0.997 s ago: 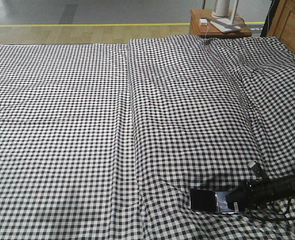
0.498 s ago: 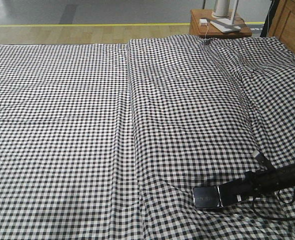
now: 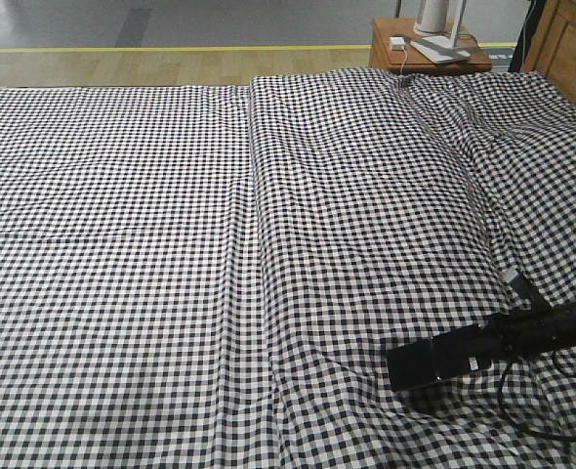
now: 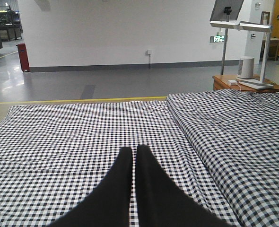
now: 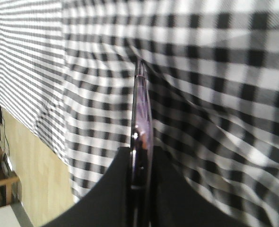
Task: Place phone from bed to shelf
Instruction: 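Lift the phone with the right gripper up off the bed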
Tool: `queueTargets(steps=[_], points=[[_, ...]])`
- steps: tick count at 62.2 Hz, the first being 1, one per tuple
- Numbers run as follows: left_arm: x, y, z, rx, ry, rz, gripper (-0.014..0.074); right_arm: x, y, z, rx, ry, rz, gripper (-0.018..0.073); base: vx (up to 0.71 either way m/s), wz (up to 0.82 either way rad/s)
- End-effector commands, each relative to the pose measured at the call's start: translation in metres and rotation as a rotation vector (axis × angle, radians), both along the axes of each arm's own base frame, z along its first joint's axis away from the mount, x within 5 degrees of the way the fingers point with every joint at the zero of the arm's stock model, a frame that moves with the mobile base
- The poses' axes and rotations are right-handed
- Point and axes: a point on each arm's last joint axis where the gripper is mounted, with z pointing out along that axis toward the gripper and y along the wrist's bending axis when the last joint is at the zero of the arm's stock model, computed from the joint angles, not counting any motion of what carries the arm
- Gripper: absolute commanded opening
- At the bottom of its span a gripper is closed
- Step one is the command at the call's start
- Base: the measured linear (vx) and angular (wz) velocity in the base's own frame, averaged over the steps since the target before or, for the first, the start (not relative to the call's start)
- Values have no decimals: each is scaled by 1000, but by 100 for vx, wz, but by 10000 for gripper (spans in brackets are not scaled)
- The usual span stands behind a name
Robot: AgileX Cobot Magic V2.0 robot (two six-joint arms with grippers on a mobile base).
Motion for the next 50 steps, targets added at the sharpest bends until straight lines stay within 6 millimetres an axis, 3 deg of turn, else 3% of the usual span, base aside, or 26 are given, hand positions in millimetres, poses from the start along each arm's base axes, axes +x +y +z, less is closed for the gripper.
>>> queueTargets(steps=[1, 23, 50], points=[[-2, 0, 15, -16, -103, -2, 1, 9, 3, 60, 107, -116, 24, -3, 0, 0], [-2, 0, 15, -16, -103, -2, 1, -1, 23, 149, 45, -260, 84, -3, 0, 0], [-2, 0, 15, -16, -103, -2, 1, -33, 86, 271, -11, -480, 192, -3, 0, 0]])
